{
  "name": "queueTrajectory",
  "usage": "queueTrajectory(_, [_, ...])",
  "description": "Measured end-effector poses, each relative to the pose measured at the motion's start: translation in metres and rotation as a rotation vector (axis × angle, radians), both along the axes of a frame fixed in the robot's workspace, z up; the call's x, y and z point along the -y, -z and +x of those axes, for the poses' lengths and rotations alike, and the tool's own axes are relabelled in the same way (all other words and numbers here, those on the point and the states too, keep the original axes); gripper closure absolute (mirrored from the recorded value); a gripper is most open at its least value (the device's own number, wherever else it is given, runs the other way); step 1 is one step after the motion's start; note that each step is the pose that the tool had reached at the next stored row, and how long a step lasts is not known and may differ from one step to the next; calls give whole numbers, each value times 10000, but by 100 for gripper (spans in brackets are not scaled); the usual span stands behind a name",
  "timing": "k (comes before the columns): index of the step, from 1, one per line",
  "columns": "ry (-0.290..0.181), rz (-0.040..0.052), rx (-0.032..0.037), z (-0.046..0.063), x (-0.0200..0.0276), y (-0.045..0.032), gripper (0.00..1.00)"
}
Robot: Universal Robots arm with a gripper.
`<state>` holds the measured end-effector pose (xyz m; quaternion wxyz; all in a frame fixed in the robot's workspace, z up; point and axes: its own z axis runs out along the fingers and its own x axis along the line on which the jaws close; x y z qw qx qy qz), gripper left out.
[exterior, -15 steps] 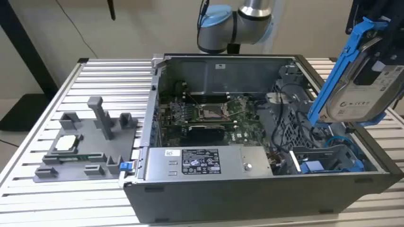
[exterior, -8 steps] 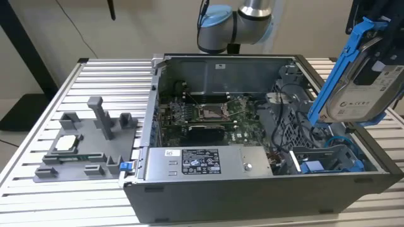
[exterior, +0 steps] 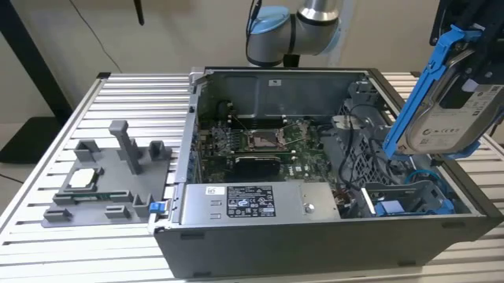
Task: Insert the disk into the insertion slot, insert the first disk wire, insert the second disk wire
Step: 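Insert the disk into the insertion slot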
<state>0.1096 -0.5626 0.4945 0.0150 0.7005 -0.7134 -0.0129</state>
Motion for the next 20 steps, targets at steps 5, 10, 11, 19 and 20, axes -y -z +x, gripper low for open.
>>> queueTrajectory(5, [1, 1, -4, 0, 0, 58, 100])
queueTrajectory(10, [0, 0, -15, 0, 0, 119, 100])
queueTrajectory(11, [0, 0, -20, 0, 0, 130, 100])
queueTrajectory(19, [0, 0, -36, 0, 0, 186, 100])
queueTrajectory(20, [1, -1, -35, 0, 0, 186, 100])
